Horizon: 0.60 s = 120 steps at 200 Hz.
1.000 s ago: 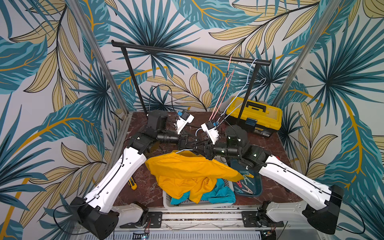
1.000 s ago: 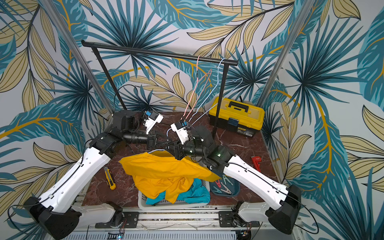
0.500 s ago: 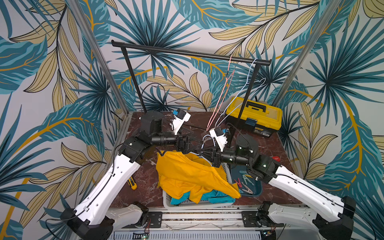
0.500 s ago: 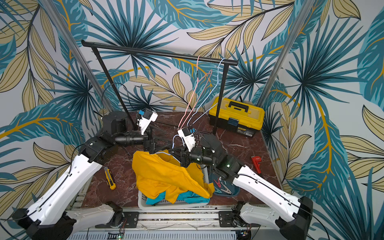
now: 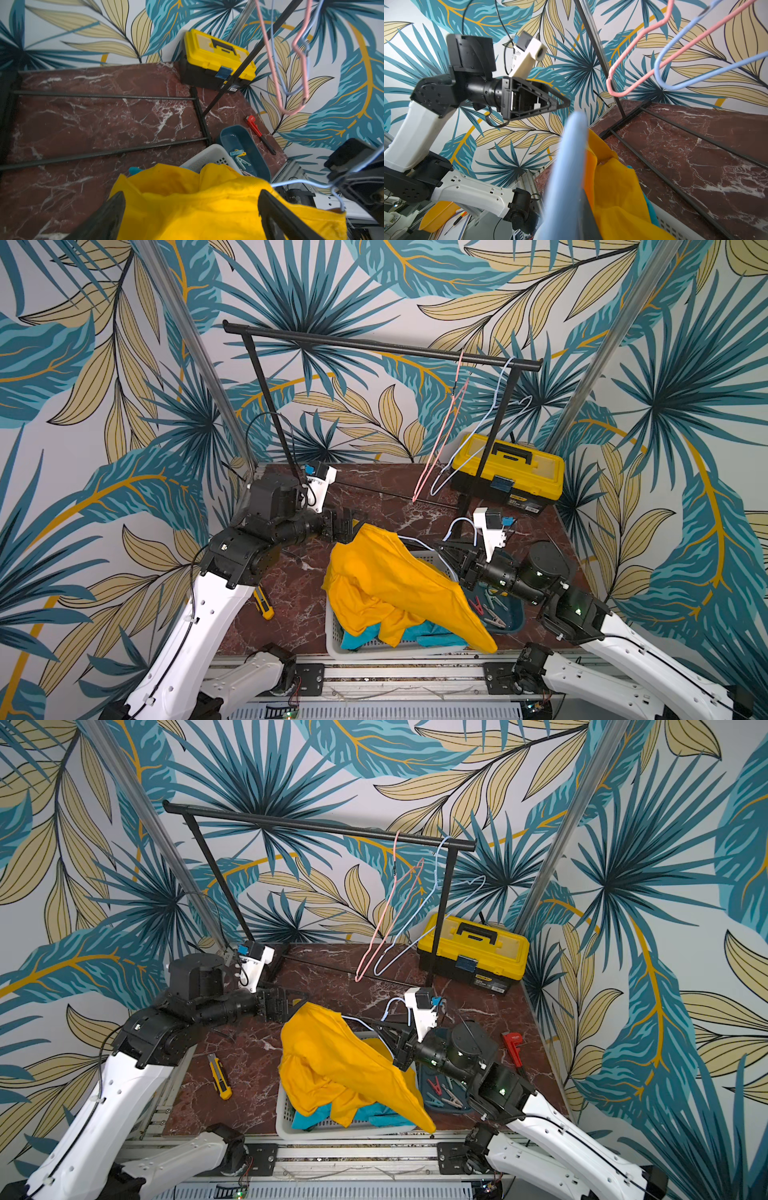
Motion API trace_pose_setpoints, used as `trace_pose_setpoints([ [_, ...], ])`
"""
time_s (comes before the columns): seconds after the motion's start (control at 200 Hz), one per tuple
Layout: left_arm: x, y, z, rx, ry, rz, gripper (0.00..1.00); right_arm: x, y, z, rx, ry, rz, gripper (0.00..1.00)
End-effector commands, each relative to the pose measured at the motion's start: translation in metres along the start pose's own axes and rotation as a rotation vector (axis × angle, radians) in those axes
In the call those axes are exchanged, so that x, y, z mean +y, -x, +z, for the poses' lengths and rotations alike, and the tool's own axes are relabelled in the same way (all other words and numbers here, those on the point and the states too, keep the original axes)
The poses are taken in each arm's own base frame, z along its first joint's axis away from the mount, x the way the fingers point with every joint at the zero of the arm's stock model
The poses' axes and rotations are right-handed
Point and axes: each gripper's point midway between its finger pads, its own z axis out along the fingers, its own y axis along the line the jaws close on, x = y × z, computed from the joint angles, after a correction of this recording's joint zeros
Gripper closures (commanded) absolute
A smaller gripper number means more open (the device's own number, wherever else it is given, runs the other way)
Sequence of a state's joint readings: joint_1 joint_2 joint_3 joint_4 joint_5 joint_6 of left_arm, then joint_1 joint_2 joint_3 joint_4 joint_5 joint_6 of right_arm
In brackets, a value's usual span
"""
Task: Remove the clothespins securing t-shirts to the hanger
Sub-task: Adjust the hanger.
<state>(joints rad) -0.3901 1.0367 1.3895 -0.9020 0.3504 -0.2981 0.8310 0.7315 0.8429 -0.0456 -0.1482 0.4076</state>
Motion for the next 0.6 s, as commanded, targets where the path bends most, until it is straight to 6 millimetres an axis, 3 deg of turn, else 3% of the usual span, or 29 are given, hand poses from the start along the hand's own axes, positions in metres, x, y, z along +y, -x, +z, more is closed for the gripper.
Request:
trace_pose_setpoints([
  [0.0, 0.011, -0.028, -0.001, 0.061, 0.03, -0.05, 0.03, -0.002, 0.004, -0.006, -0.044, -0.009, 0.007, 1.0],
  [0.1, 0.022, -0.047, 0.008, 0.104, 0.05, -0.108, 0.12, -0.002, 0.004, -0.012, -0.065, -0.005, 0.01, 1.0],
  [0.345, 0.023, -0.074, 0.028, 0.192, -0.013, -0.146, 0.52, -0.003, -0.001, -0.015, -0.064, 0.003, 0.035, 1.0],
  [0.466, 0.034, -0.081, 0.037, 0.217, 0.03, -0.14, 0.53, 0.002, 0.001, -0.014, -0.067, 0.029, 0.046, 1.0],
  [0.596, 0.033, -0.079, 0.041, 0.222, 0.014, -0.125, 0.56, 0.003, 0.001, -0.012, -0.062, 0.037, 0.068, 1.0],
])
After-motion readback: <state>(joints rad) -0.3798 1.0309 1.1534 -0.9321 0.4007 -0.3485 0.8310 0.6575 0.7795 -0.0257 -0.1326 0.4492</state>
